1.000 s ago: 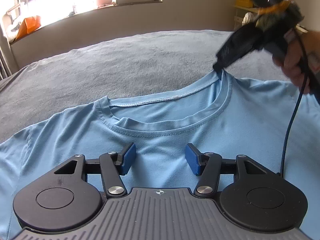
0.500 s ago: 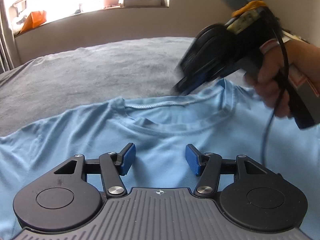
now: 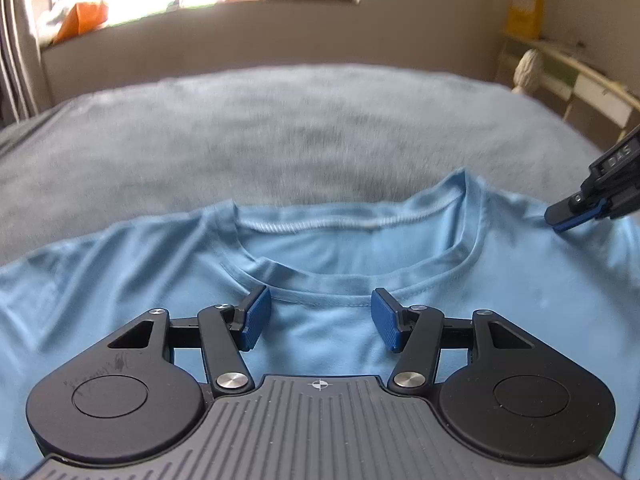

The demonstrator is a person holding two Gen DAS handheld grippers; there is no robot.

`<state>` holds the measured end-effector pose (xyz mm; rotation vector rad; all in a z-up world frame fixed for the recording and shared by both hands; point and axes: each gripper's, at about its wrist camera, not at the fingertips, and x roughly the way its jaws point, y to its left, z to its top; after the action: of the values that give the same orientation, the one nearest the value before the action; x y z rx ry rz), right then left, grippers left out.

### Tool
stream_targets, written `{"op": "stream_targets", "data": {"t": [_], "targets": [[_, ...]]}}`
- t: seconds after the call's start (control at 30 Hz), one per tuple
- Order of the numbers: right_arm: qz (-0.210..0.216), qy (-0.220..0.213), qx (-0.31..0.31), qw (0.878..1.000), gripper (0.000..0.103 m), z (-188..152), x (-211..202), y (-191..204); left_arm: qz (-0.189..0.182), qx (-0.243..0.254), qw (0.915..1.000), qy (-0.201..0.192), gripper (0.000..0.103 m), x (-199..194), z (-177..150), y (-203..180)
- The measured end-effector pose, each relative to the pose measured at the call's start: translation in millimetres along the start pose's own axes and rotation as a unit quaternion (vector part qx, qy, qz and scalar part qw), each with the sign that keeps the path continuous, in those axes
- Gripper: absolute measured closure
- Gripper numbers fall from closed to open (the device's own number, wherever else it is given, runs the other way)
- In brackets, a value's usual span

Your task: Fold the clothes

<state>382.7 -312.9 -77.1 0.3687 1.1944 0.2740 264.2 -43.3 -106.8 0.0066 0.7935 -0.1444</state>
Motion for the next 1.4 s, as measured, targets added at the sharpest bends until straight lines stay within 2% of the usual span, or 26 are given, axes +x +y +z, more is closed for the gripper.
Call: {"op": "stream_targets", "data": {"t": [0.07, 0.17, 0.3, 0.43, 0.47, 0.53, 0.6, 0.63, 0.73, 0.83, 0.9, 0.97, 1.07, 1.1, 1.13, 1.23, 1.27, 1.33, 1.4], "targets": [[-0.039, -0.041, 0.017, 0.998, 0.095, 2.0, 7.7, -16.7, 0.012, 0.000, 0.9999, -0.001, 0.047, 1.8, 0.9, -4.5], [-0.084, -0.141, 0.081, 0.983, 0.091, -3.6, -28.6, -38.7, 0.016, 0.001, 0.9998, 0.007, 0.047, -1.4, 8.2, -5.8], [-0.117, -0.143, 0.080, 0.980, 0.090, -13.7, -37.4, -51.9, 0.025, 0.034, 0.9990, 0.016, 0.047, -19.6, 24.5, -2.9], [-0.149, -0.144, 0.078, 0.975, 0.079, -23.8, -46.3, -65.1, 0.036, 0.072, 0.9963, 0.030, 0.047, -43.4, 45.5, 0.2], [-0.158, -0.144, 0.078, 0.974, 0.079, -26.4, -48.5, -68.4, 0.039, 0.069, 0.9963, 0.033, 0.047, -48.2, 50.0, 2.0], [-0.174, -0.144, 0.077, 0.971, 0.094, -31.4, -52.9, -75.0, 0.042, 0.055, 0.9967, 0.043, 0.047, -65.3, 56.4, 8.5], [-0.191, -0.146, 0.076, 0.968, 0.091, -36.6, -57.6, -81.3, 0.040, 0.045, 0.9966, 0.056, 0.047, -84.6, 57.8, 16.2], [-0.217, -0.171, 0.074, 0.958, 0.089, -40.9, -67.8, -76.6, 0.039, 0.043, 0.9963, 0.063, 0.047, -94.1, 57.1, 21.5], [-0.157, -0.187, 0.053, 0.968, 0.089, -62.9, -105.3, -63.7, 0.040, 0.041, 0.9959, 0.070, 0.046, -128.7, 46.9, 38.6], [-0.102, -0.193, 0.025, 0.976, 0.087, -90.6, -143.9, -56.4, 0.043, 0.049, 0.9939, 0.089, 0.046, -162.9, 20.5, 53.0], [-0.051, -0.164, 0.039, 0.984, 0.084, -108.5, -156.6, -60.3, 0.016, 0.047, 0.9934, 0.103, 0.046, -180.6, -6.1, 59.3], [-0.013, -0.112, 0.067, 0.991, 0.084, -121.7, -148.1, -70.8, -0.010, 0.040, 0.9933, 0.108, 0.046, -191.9, -33.4, 59.9], [-0.046, -0.075, 0.079, 0.993, 0.084, -131.7, -122.2, -83.2, -0.035, 0.034, 0.9932, 0.106, 0.046, -199.0, -75.5, 57.2], [-0.093, -0.069, 0.068, 0.991, 0.084, -139.3, -116.4, -84.0, -0.039, 0.035, 0.9921, 0.114, 0.046, -200.8, -88.0, 56.9], [-0.181, -0.073, 0.047, 0.980, 0.084, -143.8, -111.3, -84.8, -0.040, 0.038, 0.9904, 0.127, 0.046, -202.7, -98.2, 57.8], [-0.236, -0.116, -0.004, 0.965, 0.083, -164.9, -131.1, -69.6, -0.051, 0.058, 0.9869, 0.142, 0.046, -221.3, -123.2, 61.9], [-0.200, -0.126, -0.017, 0.972, 0.083, -174.7, -142.3, -60.3, -0.054, 0.069, 0.9859, 0.142, 0.046, -227.8, -131.0, 62.1], [-0.124, -0.111, -0.075, 0.983, 0.083, -193.6, -147.8, -29.9, -0.071, 0.093, 0.9826, 0.145, 0.046, -237.6, -148.5, 59.7], [-0.048, -0.094, -0.134, 0.985, 0.083, -212.7, -152.9, 0.4, -0.090, 0.117, 0.9786, 0.144, 0.046, -242.9, -164.1, 55.3]]}}
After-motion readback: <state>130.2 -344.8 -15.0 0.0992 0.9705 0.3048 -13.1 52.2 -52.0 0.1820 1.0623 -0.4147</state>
